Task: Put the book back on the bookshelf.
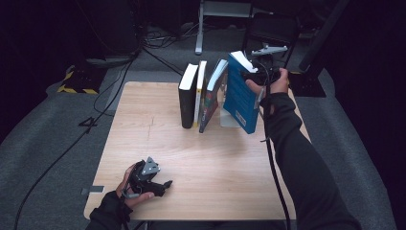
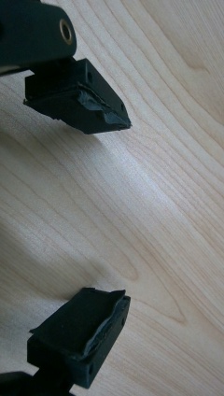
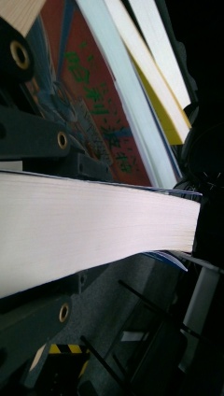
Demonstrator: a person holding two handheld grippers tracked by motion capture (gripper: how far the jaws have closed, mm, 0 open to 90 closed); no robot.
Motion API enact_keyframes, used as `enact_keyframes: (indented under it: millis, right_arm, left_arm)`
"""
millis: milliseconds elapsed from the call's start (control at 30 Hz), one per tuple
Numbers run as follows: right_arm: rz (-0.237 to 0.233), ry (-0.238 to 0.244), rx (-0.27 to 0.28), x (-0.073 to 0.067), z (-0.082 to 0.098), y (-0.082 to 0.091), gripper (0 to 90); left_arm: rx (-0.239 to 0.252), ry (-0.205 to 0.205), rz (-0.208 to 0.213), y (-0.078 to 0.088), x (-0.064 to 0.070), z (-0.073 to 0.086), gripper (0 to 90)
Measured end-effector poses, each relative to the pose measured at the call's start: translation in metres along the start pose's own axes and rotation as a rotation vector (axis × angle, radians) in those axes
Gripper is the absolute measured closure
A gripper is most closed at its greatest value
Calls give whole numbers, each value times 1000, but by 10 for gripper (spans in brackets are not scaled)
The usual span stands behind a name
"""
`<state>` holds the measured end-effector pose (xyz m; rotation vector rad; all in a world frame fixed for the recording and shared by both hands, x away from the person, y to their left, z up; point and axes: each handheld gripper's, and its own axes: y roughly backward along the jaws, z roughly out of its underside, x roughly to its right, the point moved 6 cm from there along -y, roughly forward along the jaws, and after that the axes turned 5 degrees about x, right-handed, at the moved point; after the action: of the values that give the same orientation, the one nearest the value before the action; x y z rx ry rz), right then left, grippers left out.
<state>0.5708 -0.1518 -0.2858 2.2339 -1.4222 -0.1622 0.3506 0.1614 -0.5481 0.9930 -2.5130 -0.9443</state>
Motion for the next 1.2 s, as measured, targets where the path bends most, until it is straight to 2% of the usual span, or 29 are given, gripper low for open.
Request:
enact_keyframes:
  millis: [67,200,267,467,633,800,900,1000,1133,1200]
  right_arm:
    - [2,0,12,0,-4,4,596]
    - [17,-30,14,4,-5,-1,596]
    - [31,-55,16,8,-5,-10,596]
    - [53,-86,3,11,-3,-31,596]
    - [50,-66,4,1,-4,-40,596]
    - [66,-64,9,-2,10,-44,596]
    - [68,-86,4,1,24,-50,596]
    - [44,-102,29,3,27,-49,596]
    - [41,-86,48,0,32,-46,593]
    - [22,-84,52,1,35,-45,590]
  left_arm:
    - [1,0,-1,0,0,0,144]
    - [0,0,-1,0,0,0,144]
    - [0,-1,-1,0,0,0,144]
    - [0,-6,10,-1,1,-1,143]
    - [1,-16,20,-2,1,-2,142]
    - [1,-17,20,-2,1,-2,142]
    - [0,-16,19,-2,1,-2,143]
    - [0,-16,19,-2,1,-2,142]
    - [-1,-19,17,-2,1,-2,142]
    - [-1,-22,15,-2,1,-2,143]
